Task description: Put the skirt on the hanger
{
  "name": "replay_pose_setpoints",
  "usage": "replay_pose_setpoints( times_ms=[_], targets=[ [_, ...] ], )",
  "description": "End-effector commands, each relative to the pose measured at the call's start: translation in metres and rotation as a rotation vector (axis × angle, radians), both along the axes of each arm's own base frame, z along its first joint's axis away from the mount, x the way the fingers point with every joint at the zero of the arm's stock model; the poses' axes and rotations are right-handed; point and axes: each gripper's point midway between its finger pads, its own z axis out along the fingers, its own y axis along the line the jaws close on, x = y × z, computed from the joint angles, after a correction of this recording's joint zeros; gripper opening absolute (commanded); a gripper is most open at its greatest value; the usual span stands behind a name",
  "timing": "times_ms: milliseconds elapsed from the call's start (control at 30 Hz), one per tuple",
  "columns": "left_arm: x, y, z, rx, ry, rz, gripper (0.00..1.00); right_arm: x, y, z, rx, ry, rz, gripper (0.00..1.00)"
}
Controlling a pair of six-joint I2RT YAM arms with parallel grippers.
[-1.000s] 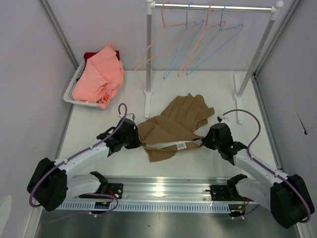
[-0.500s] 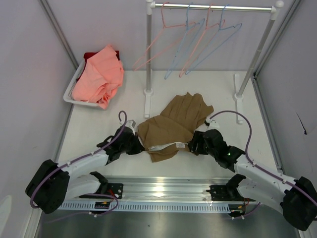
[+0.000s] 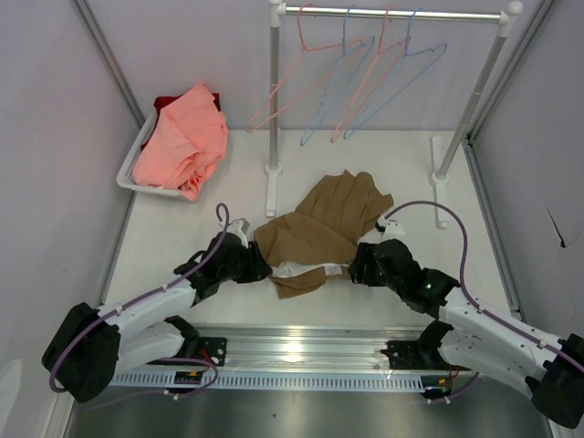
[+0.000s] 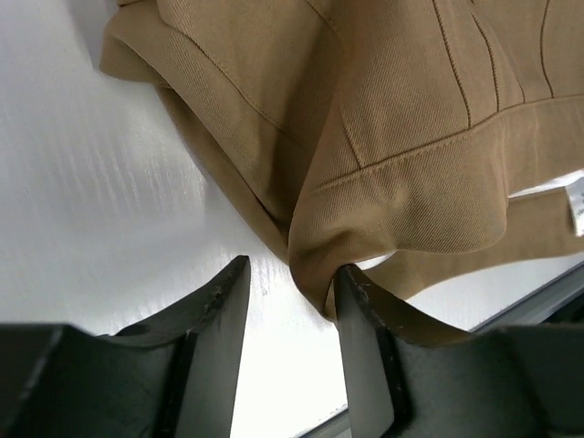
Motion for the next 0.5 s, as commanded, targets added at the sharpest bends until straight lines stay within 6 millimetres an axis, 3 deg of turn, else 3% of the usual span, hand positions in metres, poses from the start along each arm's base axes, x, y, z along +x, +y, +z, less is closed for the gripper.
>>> replay_pose_setpoints(
  times_ms=[0, 200, 333, 433, 467],
  targets=[
    [0.008, -0.004, 0.029, -0.020, -0.088, -0.020, 0.49, 0.012, 0.001, 0.029, 0.004, -0.070, -0.023, 0.63],
    [0.004, -0.001, 0.054, -0.026, -0.132, -0.037, 0.52, 0.021, 0.007, 0.041, -0.018, -0.070, -0.026, 0.61],
    [0.000, -0.002, 0.059, -0.035, -0.131, -0.060, 0.53, 0.034, 0.012, 0.069, -0.017, -0.106, -0.047, 0.62],
    [-0.002, -0.005, 0.063, -0.041, -0.130, -0.081, 0.52, 0.043, 0.012, 0.079, -0.036, -0.111, -0.060, 0.61],
    [-0.002, -0.006, 0.066, -0.040, -0.136, -0.081, 0.53, 0.051, 0.011, 0.096, -0.017, -0.134, -0.078, 0.61]
  ],
)
